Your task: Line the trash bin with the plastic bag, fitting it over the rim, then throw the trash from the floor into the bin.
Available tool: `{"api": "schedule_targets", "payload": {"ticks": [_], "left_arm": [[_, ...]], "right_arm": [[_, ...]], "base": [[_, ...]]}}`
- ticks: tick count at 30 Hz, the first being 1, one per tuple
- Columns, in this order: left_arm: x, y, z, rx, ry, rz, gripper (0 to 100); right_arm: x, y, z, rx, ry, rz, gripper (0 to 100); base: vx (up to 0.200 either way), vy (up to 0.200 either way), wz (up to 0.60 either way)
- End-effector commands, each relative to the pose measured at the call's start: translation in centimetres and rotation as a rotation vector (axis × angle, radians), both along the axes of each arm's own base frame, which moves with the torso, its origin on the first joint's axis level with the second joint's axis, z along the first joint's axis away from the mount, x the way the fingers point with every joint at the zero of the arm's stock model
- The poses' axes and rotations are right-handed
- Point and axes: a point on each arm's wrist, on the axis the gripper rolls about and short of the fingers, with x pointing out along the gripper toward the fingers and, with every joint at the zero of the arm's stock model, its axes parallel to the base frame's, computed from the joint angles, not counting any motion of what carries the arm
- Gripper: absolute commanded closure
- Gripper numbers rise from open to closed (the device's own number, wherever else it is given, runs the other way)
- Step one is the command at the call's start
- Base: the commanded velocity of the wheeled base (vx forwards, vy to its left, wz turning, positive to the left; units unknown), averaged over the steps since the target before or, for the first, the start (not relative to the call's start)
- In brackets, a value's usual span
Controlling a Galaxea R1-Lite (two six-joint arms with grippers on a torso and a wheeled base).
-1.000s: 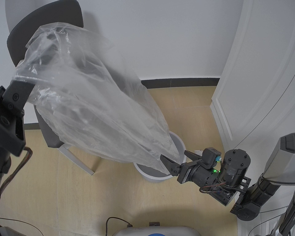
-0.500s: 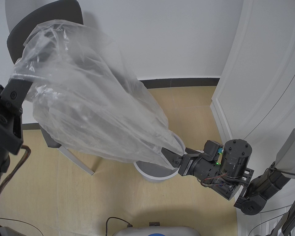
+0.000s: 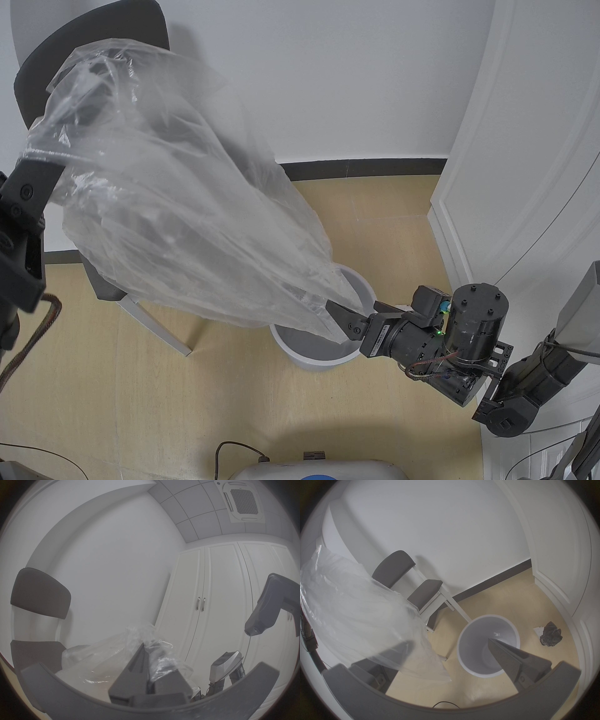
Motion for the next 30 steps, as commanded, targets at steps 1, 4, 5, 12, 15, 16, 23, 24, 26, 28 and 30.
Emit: {"api": "schedule_targets", "payload": {"ticks": [1, 4, 5, 12, 15, 16, 23, 24, 26, 28, 30], "left_arm": [[0.0, 0.0, 0.0, 0.000, 0.002, 0.001, 100], [0.0, 0.0, 0.1, -0.005, -0.002, 0.001, 100], [0.0, 0.0, 0.1, -0.011, -0.008, 0.000, 100], [-0.1, 0.0, 0.2, -0.016, -0.011, -0.003, 100], [-0.1, 0.1, 0.2, -0.018, -0.012, -0.003, 100], [0.0, 0.0, 0.2, -0.018, -0.012, -0.003, 100], [-0.1, 0.1, 0.2, -0.022, -0.012, -0.004, 100], [0.0, 0.0, 0.2, -0.020, -0.011, -0.004, 100], [0.0, 0.0, 0.2, -0.020, -0.011, -0.004, 100], [-0.1, 0.1, 0.3, -0.024, -0.012, -0.005, 100], [-0.1, 0.1, 0.3, -0.024, -0.012, -0.005, 100]], "right_arm": [[-0.1, 0.2, -0.1, 0.020, 0.013, 0.008, 0], [-0.2, 0.3, -0.1, 0.039, 0.027, 0.012, 0], [-0.2, 0.3, -0.1, 0.041, 0.030, 0.013, 0], [-0.3, 0.7, -0.9, 0.037, 0.051, 0.038, 0], [-0.3, 0.7, -0.9, 0.043, 0.053, 0.037, 0], [-0.3, 0.8, -0.9, 0.049, 0.057, 0.038, 0], [-0.4, 0.8, -0.5, 0.073, 0.055, 0.039, 100], [-0.4, 0.7, -0.5, 0.072, 0.056, 0.038, 100], [-0.5, 0.7, -0.3, 0.077, 0.052, 0.039, 100], [-0.6, 0.5, 0.1, 0.085, 0.043, 0.041, 100], [-0.8, 0.4, 0.5, 0.093, 0.036, 0.046, 100]], "base": [[0.000, 0.000, 0.00], [0.000, 0.000, 0.00], [0.000, 0.000, 0.00], [0.000, 0.000, 0.00], [0.000, 0.000, 0.00], [0.000, 0.000, 0.00], [0.000, 0.000, 0.00], [0.000, 0.000, 0.00], [0.000, 0.000, 0.00], [0.000, 0.000, 0.00], [0.000, 0.000, 0.00]]}}
